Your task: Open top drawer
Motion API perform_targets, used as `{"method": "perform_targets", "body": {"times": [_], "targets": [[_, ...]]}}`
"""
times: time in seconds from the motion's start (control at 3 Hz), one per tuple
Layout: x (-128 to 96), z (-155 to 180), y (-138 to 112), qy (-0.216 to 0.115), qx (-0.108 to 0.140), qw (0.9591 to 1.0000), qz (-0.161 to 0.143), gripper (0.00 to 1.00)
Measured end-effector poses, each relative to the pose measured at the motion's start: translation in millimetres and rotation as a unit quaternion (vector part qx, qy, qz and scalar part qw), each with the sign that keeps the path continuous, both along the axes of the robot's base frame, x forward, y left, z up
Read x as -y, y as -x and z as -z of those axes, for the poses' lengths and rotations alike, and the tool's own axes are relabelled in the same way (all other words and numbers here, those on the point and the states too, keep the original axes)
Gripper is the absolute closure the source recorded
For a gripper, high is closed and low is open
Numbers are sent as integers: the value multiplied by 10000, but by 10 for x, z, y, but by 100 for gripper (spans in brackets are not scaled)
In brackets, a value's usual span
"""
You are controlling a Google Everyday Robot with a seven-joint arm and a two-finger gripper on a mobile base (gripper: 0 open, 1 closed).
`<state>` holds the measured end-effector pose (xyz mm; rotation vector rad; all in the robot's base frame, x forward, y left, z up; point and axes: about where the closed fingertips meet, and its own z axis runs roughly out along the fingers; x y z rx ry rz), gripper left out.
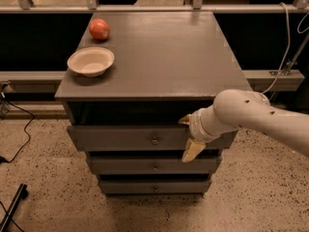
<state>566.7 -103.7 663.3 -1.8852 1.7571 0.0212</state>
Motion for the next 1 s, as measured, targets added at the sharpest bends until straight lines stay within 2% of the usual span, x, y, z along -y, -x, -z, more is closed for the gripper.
{"method": "perform_targets", "body": {"times": [0.33, 1.0], "targets": [[-5, 3, 2, 1, -3, 10000, -5, 0], [20, -20, -52, 322, 85, 9994, 21, 0]]}}
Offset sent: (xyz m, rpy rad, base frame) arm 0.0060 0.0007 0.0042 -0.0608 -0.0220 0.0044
